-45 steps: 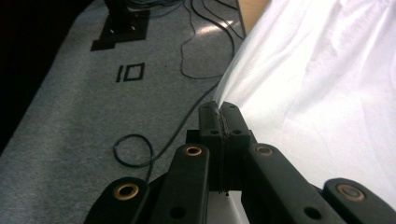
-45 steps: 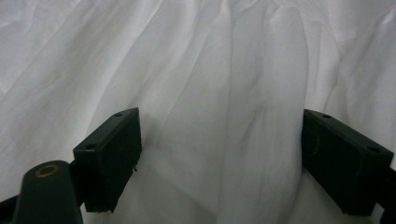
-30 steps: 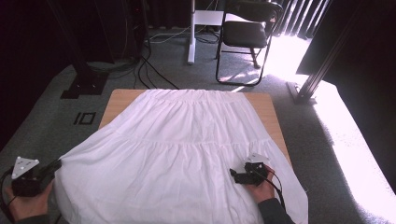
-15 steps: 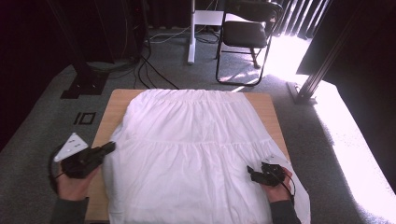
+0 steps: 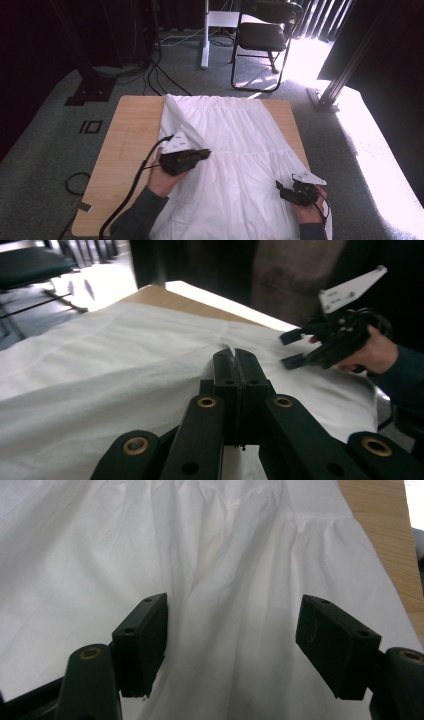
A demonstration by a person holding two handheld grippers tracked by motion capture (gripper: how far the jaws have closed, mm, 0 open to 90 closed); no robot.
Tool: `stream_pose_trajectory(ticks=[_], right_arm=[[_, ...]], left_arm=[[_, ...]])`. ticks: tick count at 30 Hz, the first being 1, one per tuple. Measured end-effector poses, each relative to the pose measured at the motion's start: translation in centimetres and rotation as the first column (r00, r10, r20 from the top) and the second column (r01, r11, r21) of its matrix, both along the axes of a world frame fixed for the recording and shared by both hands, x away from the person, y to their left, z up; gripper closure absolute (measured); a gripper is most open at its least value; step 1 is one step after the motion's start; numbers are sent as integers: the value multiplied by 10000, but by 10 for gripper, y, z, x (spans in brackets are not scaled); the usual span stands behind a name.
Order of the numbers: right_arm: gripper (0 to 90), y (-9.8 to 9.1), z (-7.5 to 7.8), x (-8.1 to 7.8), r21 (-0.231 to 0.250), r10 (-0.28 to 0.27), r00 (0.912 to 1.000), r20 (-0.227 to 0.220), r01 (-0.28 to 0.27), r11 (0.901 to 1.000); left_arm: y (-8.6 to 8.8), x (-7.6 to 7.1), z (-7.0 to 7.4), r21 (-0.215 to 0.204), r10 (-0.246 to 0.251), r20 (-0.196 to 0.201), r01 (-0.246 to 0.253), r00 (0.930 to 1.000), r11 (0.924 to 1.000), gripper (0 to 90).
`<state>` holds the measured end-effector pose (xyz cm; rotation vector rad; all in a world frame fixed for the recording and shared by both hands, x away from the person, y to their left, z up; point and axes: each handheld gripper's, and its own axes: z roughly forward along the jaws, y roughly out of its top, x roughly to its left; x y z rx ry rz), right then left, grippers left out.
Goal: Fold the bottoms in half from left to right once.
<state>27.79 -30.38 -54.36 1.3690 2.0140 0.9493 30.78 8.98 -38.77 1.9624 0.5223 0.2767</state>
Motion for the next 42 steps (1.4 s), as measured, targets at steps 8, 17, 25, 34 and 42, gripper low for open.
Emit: stream_pose_trajectory(ticks=[8,17,25,34,42], right_arm=[[295,9,7,3,-249,190,9995,249,-184,9995],[407,44,31,2,216,1834,9802,747,-1855,9824],[537,105,40,20,127,3796,9235,552,-3808,9246],[742,140,18,40,-276,4484,8866,-1130,-4539,8906],[892,125,63,20,-11,4619,8852,552,-4625,8866]], left_arm=[[-88,16,-35,1743,-1171,-152,1180,9930,9776,774],[-67,26,-41,1684,-719,-210,745,9972,9829,605],[-13,22,-46,1339,564,110,-573,9983,9893,574],[43,16,-69,1203,1947,-281,-1900,9805,9744,551],[63,19,-84,1313,2488,-651,-2389,9664,9621,540]])
